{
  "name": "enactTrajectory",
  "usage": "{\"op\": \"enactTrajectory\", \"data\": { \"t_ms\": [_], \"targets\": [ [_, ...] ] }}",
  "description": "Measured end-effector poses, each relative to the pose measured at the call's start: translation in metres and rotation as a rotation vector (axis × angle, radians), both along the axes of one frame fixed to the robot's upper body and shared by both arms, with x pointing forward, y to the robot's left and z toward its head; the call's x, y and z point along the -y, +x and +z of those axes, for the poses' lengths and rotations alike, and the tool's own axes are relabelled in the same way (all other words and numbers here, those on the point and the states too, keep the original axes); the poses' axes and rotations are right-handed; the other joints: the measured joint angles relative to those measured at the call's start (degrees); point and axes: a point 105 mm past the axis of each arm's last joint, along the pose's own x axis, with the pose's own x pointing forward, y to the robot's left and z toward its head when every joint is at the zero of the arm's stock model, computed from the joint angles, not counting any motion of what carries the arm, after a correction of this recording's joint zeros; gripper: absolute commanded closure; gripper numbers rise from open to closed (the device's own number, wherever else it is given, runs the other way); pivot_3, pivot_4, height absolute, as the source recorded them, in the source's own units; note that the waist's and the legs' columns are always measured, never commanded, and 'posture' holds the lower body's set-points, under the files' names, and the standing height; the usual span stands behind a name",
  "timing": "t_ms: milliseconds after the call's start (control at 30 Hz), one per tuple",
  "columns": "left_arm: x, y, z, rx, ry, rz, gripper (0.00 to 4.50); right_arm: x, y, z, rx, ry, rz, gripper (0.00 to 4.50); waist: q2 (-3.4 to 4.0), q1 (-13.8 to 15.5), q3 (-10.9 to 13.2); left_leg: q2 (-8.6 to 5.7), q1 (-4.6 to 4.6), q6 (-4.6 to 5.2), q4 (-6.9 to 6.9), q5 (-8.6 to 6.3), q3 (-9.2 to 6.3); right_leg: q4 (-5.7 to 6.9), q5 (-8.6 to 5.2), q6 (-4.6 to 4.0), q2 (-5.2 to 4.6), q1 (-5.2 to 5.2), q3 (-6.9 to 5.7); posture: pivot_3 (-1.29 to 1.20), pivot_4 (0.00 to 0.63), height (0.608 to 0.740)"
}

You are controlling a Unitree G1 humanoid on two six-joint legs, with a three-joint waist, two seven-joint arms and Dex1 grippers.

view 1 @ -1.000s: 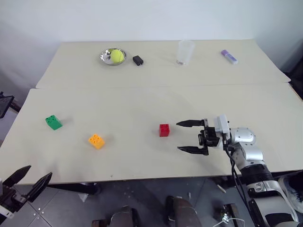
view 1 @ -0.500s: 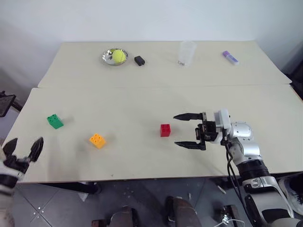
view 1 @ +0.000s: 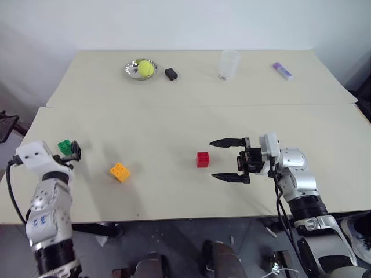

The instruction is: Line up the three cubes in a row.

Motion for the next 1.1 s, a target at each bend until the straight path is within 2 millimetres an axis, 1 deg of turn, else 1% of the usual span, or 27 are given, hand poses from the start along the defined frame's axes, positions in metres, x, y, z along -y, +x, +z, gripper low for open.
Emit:
{"op": "enactTrajectory", "data": {
  "t_ms": [67, 133, 233, 500, 567, 633, 700, 733, 767, 833, 867, 900, 933, 967, 1033, 1100],
  "targets": [
    [0.000, 0.005, 0.000, -0.008, 0.002, 0.010, 0.00, 0.000, 0.000, 0.000, -0.001, -0.002, 0.000, 0.04, 0.00, -0.09, 0.00, -0.03, -0.01, 0.05, 0.00, -0.03, 0.03, -0.03, 0.04, 0.08, -0.04, 0.00, 0.03, 0.00, 0.150, 0.740],
    [0.002, 0.008, -0.006, -0.028, -0.004, 0.004, 0.00, 0.000, 0.000, 0.000, -0.007, -0.002, -0.001, 0.04, 0.00, -0.27, 0.00, -0.02, -0.01, 0.05, -0.01, -0.05, 0.02, -0.03, 0.07, 0.12, -0.03, -0.01, 0.00, 0.00, 0.150, 0.740],
    [0.004, 0.012, -0.015, -0.057, -0.023, -0.004, 0.55, 0.000, 0.001, -0.001, -0.009, -0.009, -0.007, 0.00, -0.01, -0.55, 0.00, 0.01, -0.02, 0.04, -0.02, -0.05, 0.01, -0.03, 0.07, 0.12, 0.00, -0.02, -0.04, 0.00, 0.150, 0.740],
    [0.004, 0.009, -0.021, -0.084, -0.029, -0.007, 2.96, -0.003, 0.000, 0.001, 0.001, -0.003, -0.010, 0.00, -0.01, -0.52, 0.01, 0.00, -0.02, 0.03, -0.01, -0.04, 0.01, -0.03, 0.07, 0.13, -0.01, -0.01, -0.02, 0.00, 0.150, 0.740],
    [0.006, 0.008, -0.020, -0.075, -0.026, -0.048, 3.01, -0.002, 0.000, 0.000, -0.004, -0.003, -0.014, 0.00, -0.01, -0.52, 0.01, 0.00, -0.02, 0.03, -0.01, -0.04, 0.02, -0.03, 0.07, 0.12, -0.01, -0.01, -0.02, 0.00, 0.150, 0.740],
    [0.011, 0.009, -0.014, -0.049, -0.029, -0.130, 3.01, -0.002, 0.001, 0.000, -0.003, -0.004, -0.020, 0.00, -0.04, -0.49, 0.02, 0.01, -0.03, 0.03, 0.01, -0.04, 0.02, -0.02, 0.07, 0.12, 0.00, -0.01, -0.03, 0.00, 0.150, 0.740],
    [0.019, 0.012, 0.005, -0.008, 0.017, -0.295, 3.01, 0.001, 0.002, 0.002, 0.003, -0.001, -0.036, 0.00, -0.07, -0.49, 0.04, 0.02, -0.05, 0.02, 0.03, -0.04, 0.02, -0.01, 0.06, 0.12, 0.01, -0.03, -0.04, 0.00, 0.150, 0.740],
    [0.030, 0.013, 0.020, 0.018, 0.068, -0.444, 3.01, 0.005, 0.002, 0.003, 0.009, -0.004, -0.050, 0.00, -0.07, -0.44, 0.05, 0.02, -0.10, 0.02, 0.06, -0.04, 0.00, 0.00, 0.06, 0.11, 0.02, -0.06, -0.08, 0.00, 0.150, 0.740],
    [0.050, 0.012, 0.040, 0.046, 0.132, -0.662, 3.01, 0.011, 0.002, 0.004, 0.015, -0.010, -0.072, 0.00, -0.07, -0.32, 0.06, 0.02, -0.19, 0.00, 0.11, -0.05, 0.04, -0.02, 0.05, 0.10, 0.01, -0.08, -0.15, 0.00, 0.150, 0.740],
    [0.100, 0.000, 0.081, 0.112, 0.251, -1.092, 3.01, 0.024, 0.003, 0.005, 0.018, -0.027, -0.114, 0.00, -0.06, 0.15, 0.09, 0.02, -0.36, 0.00, 0.28, -0.10, 0.24, -0.06, 0.05, 0.10, 0.01, -0.10, -0.26, 0.00, 0.150, 0.740],
    [0.125, -0.009, 0.095, 0.138, 0.300, -1.291, 3.01, 0.028, 0.004, 0.007, 0.023, -0.028, -0.128, 0.00, 0.00, 0.35, 0.08, 0.01, -0.33, 0.02, 0.31, -0.12, 0.33, -0.08, 0.05, 0.10, 0.00, -0.08, -0.21, 0.00, 0.150, 0.740],
    [0.142, -0.016, 0.101, 0.138, 0.332, -1.436, 3.01, 0.029, 0.004, 0.007, 0.024, -0.031, -0.133, 0.00, 0.06, 0.36, 0.05, -0.01, -0.28, 0.03, 0.30, -0.12, 0.42, -0.11, 0.05, 0.10, 0.01, -0.07, -0.15, 0.00, 0.150, 0.740],
    [0.157, -0.020, 0.098, 0.118, 0.349, -1.561, 3.01, 0.031, 0.003, 0.006, 0.023, -0.034, -0.140, 0.00, 0.18, 0.28, 0.05, -0.02, -0.19, 0.03, 0.27, -0.12, 0.55, -0.09, 0.05, 0.10, 0.04, -0.05, -0.05, 0.00, 0.150, 0.740],
    [0.168, -0.022, 0.090, 0.079, 0.355, -1.654, 3.01, 0.033, 0.003, 0.005, 0.018, -0.038, -0.150, 0.00, 0.24, 0.26, 0.06, -0.02, -0.15, 0.03, 0.27, -0.12, 0.59, -0.07, 0.05, 0.10, 0.07, -0.05, -0.01, 0.00, 0.150, 0.740],
    [0.187, -0.015, 0.062, -0.065, 0.373, -1.791, 3.01, 0.041, 0.001, 0.002, 0.004, -0.044, -0.177, 0.00, 0.25, 0.31, 0.07, 0.00, -0.15, -0.01, 0.28, -0.09, 0.61, -0.05, 0.04, 0.08, 0.18, -0.06, 0.02, 0.00, 0.150, 0.740],
    [0.201, -0.006, 0.034, -0.197, 0.388, -1.855, 3.01, 0.045, 0.000, 0.002, 0.004, -0.044, -0.194, 0.00, 0.22, 0.23, 0.09, 0.00, -0.18, 0.00, 0.30, -0.09, 0.65, -0.11, 0.04, 0.08, 0.21, -0.07, 0.09, 0.00, 0.150, 0.740]
  ]
}}
